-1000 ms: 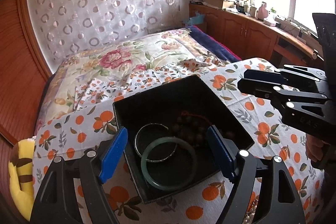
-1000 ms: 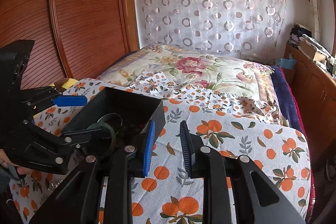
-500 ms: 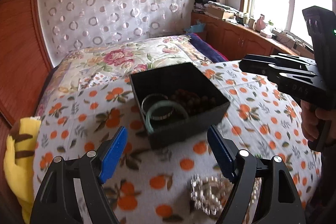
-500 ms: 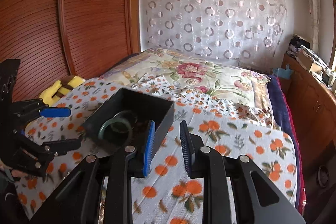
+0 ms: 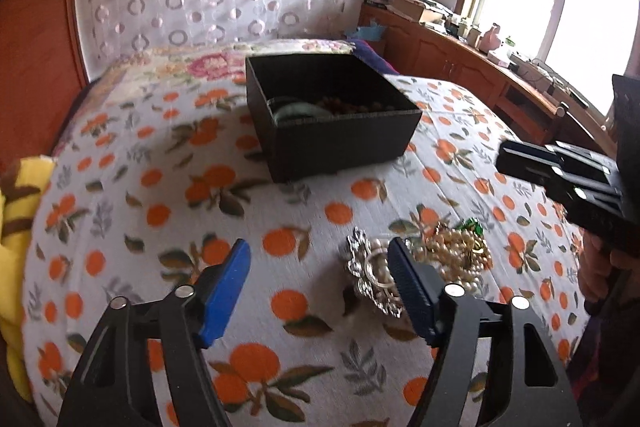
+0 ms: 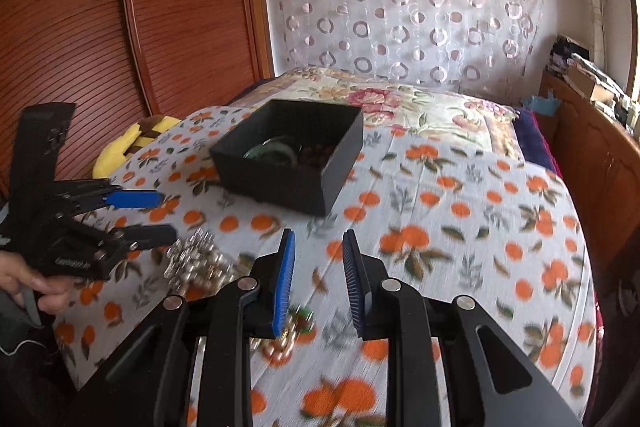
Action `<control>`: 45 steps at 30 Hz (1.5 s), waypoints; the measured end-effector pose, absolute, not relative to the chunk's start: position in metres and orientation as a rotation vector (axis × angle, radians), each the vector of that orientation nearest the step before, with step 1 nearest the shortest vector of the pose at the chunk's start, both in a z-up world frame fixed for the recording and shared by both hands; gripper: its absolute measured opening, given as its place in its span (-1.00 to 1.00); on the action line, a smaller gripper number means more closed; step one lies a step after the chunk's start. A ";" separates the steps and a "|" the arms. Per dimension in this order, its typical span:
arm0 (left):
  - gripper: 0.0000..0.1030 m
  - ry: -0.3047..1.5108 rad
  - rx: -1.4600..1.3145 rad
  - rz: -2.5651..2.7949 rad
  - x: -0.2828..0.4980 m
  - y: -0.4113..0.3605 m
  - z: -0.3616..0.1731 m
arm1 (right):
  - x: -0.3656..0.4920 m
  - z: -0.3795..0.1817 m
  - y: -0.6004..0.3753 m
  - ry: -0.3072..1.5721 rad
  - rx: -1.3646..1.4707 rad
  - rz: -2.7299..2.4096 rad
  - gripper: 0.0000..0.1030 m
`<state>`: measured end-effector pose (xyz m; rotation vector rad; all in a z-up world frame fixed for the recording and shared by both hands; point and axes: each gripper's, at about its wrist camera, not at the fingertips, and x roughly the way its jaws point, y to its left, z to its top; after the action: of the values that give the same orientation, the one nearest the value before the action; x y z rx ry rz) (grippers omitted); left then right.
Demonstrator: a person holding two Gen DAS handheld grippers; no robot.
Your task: Organize jewelry
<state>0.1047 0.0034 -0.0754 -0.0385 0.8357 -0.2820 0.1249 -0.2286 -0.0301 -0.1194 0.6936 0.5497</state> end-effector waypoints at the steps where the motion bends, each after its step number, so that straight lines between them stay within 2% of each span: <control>1: 0.22 0.843 -0.047 -0.285 0.104 0.003 -0.077 | 0.121 -0.032 -0.230 0.697 -0.116 0.550 -0.48; 10: -0.07 0.901 -0.148 -0.317 0.109 -0.001 -0.090 | 0.087 -0.046 -0.237 0.715 -0.097 0.557 -0.48; 17: -0.23 0.924 -0.205 -0.334 0.113 -0.003 -0.095 | 0.080 -0.049 -0.244 0.719 -0.073 0.556 -0.48; 20: -0.40 0.930 -0.233 -0.347 0.115 -0.004 -0.095 | 0.080 -0.051 -0.245 0.721 -0.071 0.556 -0.48; 22: -0.70 0.931 -0.237 -0.345 0.115 -0.006 -0.096 | 0.081 -0.052 -0.245 0.725 -0.068 0.556 -0.48; 36: -0.85 0.740 -0.103 -0.283 0.091 -0.009 -0.048 | 0.080 -0.059 -0.234 0.742 -0.078 0.579 -0.48; 45: -0.85 0.645 -0.048 -0.225 0.079 -0.003 -0.028 | 0.082 -0.062 -0.217 0.761 -0.109 0.617 -0.48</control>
<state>0.0787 -0.0034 -0.0281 -0.0478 0.6455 -0.2248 0.0822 -0.2171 -0.0624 -0.1088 0.7605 0.6166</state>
